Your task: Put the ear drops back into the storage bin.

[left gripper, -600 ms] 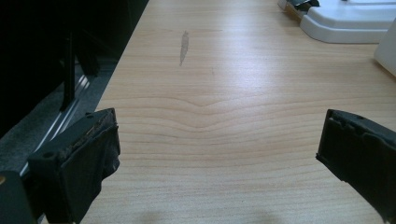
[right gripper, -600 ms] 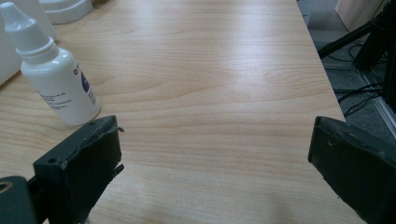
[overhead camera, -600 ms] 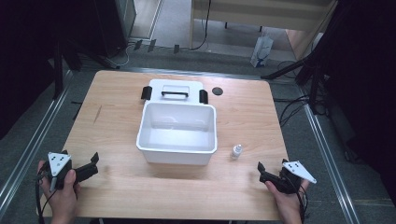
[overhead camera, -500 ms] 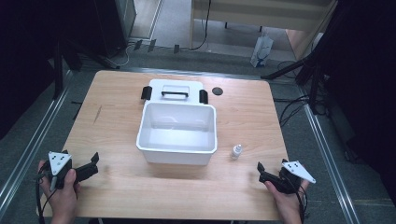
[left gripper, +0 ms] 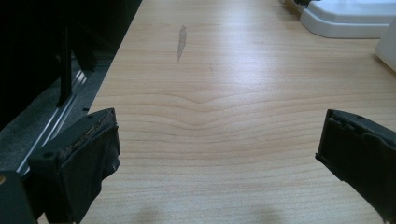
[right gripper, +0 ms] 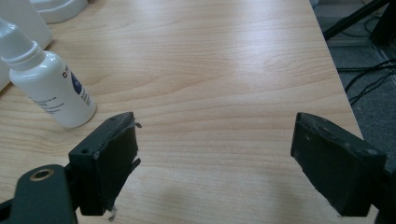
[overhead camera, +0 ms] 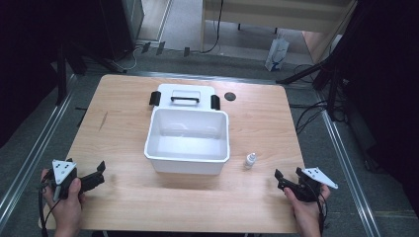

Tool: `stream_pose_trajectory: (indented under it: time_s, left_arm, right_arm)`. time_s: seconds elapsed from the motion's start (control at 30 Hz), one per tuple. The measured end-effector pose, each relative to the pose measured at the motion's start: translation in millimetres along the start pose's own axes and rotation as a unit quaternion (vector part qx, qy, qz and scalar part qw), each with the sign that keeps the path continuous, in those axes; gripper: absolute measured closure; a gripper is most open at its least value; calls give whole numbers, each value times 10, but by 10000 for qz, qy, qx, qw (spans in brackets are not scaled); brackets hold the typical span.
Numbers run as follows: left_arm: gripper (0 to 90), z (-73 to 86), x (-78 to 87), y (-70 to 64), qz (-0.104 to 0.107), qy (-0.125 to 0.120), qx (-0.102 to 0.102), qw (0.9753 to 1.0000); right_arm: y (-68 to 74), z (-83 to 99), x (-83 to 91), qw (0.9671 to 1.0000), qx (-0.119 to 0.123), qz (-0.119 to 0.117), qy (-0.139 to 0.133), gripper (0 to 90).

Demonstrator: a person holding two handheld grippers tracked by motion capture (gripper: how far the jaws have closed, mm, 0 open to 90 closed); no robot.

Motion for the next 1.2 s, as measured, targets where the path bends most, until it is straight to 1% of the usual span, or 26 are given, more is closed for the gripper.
stream_pose_trajectory:
  time_s: [0.07,0.13,0.17,0.2,0.23,0.27,0.33,0.4,0.5,0.57,0.6,0.7,0.77,0.83,0.9,0.97,1.03,1.13,1.17,1.2]
  left_arm:
    - [0,0,-2,-1,2,2,1,10000]
    - [0,-1,-3,-1,4,13,-15,10000]
    - [0,-1,-3,-1,4,13,-15,10000]
    - [0,-1,-4,0,16,16,-21,10000]
    - [0,-1,-4,0,31,13,-23,10000]
    - [0,-1,-4,0,41,14,-26,10000]
    - [0,-1,-5,-3,59,17,-50,10000]
    - [0,-2,-4,-4,71,36,-82,9999]
    - [0,-1,-5,-6,77,31,-61,9999]
    - [0,-1,-6,-4,71,26,-50,10000]
    - [0,-1,-6,-4,73,28,-46,10000]
    - [0,-1,-6,-3,74,28,-42,10000]
    - [0,-1,-6,-2,77,31,-34,10000]
    - [0,-1,-6,2,88,26,-32,10000]
    - [0,-1,-6,3,95,32,-11,9999]
    - [0,-1,-6,4,97,30,-6,9999]
    - [0,-1,-6,7,108,25,1,9999]
    - [0,-1,-6,10,120,26,4,9999]
    - [0,-2,-6,13,118,27,-6,9999]
    - [0,-2,-6,13,118,27,-6,9999]
  right_arm:
    - [-4,-10,-1,10000,-6,-19,26,152]
    - [3,-53,-7,9995,199,3,251,163]
    - [3,-53,-7,9995,199,3,251,163]
    - [27,-103,0,9982,440,-29,402,181]
    - [39,-123,5,9977,514,-45,441,204]
    - [57,-152,13,9966,644,-40,510,223]
    - [101,-217,19,9940,896,-65,631,229]
    - [144,-297,20,9907,1112,-178,763,235]
    - [203,-432,13,9842,1462,-284,961,262]
    - [240,-522,2,9785,1680,-371,1137,278]
    - [257,-565,-8,9748,1815,-404,1231,287]
    - [306,-698,-39,9618,2234,-386,1532,299]
    - [325,-792,-61,9546,2399,-397,1722,325]
    - [343,-881,-80,9507,2452,-417,1854,340]
    - [356,-961,-100,9461,2507,-534,1979,363]
    - [373,-1027,-124,9391,2590,-596,2176,382]
    - [372,-1093,-157,9310,2646,-714,2412,391]
    - [372,-1198,-200,9203,2740,-719,2697,397]
    - [376,-1235,-209,9159,2804,-732,2779,397]
    - [376,-1235,-209,9159,2804,-732,2779,397]
Point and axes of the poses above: each handheld gripper's, and its own axes: x roughly backward along the jaws, z roughly out of its underside, y roughly to its left, the point moved 1 cm from there along -x, roughly forward along the jaws, and after that the axes turned 1 degree about -y, right-handed, at the moved point
